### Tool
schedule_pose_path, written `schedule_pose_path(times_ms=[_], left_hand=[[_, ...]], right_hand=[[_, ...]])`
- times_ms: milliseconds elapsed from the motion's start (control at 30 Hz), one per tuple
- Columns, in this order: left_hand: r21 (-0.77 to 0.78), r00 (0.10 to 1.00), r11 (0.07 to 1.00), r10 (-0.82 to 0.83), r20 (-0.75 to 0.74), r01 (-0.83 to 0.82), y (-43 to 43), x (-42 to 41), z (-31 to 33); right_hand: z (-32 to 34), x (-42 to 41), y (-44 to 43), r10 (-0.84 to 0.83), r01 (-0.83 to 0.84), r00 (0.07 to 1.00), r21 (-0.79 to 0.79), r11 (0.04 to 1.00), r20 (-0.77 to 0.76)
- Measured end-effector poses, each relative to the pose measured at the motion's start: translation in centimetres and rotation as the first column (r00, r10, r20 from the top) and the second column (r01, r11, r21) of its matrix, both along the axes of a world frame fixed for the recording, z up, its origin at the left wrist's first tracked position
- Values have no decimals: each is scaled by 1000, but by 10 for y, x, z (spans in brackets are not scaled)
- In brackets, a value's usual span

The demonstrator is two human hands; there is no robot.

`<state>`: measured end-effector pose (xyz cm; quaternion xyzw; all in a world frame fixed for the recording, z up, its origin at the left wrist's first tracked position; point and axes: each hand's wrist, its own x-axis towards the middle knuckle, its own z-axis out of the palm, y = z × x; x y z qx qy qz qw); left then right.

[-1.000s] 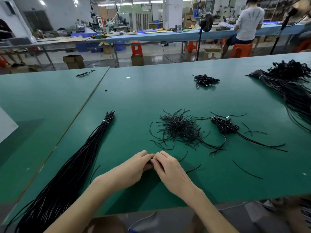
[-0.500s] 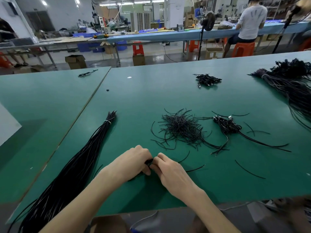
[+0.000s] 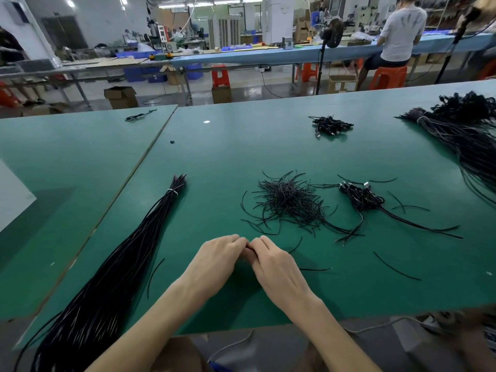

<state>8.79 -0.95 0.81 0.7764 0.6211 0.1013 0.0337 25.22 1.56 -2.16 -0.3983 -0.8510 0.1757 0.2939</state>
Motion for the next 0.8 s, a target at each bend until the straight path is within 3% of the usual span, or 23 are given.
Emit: schedule_pose_path(times_ms=[167,300,500,633,800], left_hand=[[-66,996,997,-45,73,50,3,-12,7],[-26,995,998,-47,85,50,-1,-15,9],[-51,994,999,-12,109,18,3,-10,1],[-31,972,999,49,231,-43,0,-13,-10],[57,951,989,118,285,-140,9,-7,-15]], right_hand=[[2,3,-2,-16,19,997,31,999,-75],[0,0,-5,22,-13,993,77,997,-113],[-2,4,-1,-74,43,948,-107,993,-311],[-4,2,3,-88,58,958,-116,992,-273],[-8,0,9,-144,107,933,-126,986,-331]])
